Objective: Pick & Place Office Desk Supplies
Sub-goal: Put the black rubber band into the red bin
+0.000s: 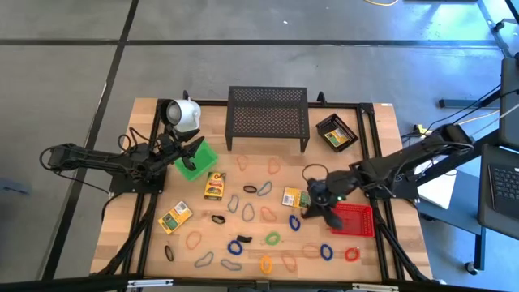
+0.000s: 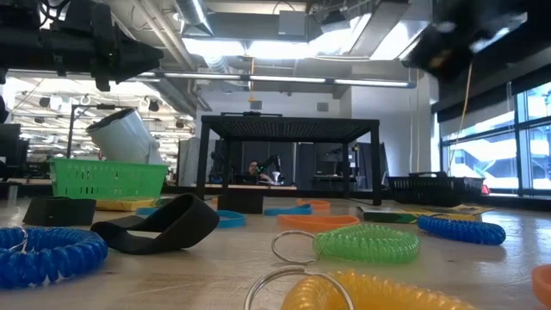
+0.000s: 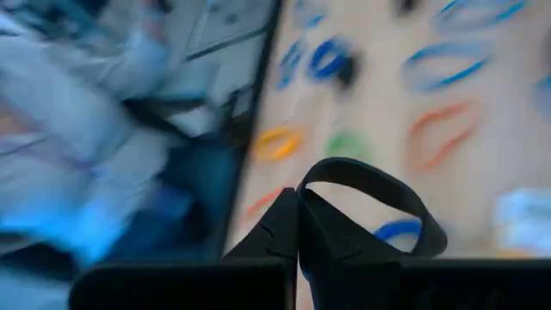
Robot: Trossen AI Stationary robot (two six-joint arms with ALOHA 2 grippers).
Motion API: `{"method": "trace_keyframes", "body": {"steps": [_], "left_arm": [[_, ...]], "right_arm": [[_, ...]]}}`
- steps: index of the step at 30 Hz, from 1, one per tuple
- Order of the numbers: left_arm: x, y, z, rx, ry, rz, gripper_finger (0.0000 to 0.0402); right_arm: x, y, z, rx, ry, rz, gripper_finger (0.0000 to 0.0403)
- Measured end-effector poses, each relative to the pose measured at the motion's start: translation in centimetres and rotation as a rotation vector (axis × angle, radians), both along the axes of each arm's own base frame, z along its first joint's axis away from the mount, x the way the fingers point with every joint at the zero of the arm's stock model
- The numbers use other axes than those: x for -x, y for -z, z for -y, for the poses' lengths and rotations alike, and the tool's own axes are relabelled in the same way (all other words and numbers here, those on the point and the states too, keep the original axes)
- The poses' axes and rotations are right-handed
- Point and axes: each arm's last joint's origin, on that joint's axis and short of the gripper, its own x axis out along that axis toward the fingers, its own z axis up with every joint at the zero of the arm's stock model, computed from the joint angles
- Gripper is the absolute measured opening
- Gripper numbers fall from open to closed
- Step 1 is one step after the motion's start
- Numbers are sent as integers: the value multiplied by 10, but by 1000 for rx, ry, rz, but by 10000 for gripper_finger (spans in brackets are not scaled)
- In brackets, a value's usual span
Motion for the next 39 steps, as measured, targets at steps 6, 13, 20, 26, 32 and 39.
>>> {"method": "trace_keyframes", "body": {"steps": [6, 13, 20, 26, 32, 39], "left_arm": [[0, 0, 0, 0, 0, -2, 157], [0, 0, 0, 0, 0, -2, 157], [0, 0, 0, 0, 0, -2, 157], [0, 0, 0, 0, -1, -2, 157], [0, 0, 0, 1, -3, -2, 157], [0, 0, 0, 1, -3, -3, 157]], "right_arm": [[30, 16, -24, -85, -9, -396, 8], [70, 33, -31, 19, 126, -837, 8], [87, 50, -26, 75, 262, -1015, 9], [96, 69, -19, 111, 308, -1072, 11], [99, 74, -16, 112, 354, -1105, 38], [99, 74, -16, 114, 346, -1101, 75]]}}
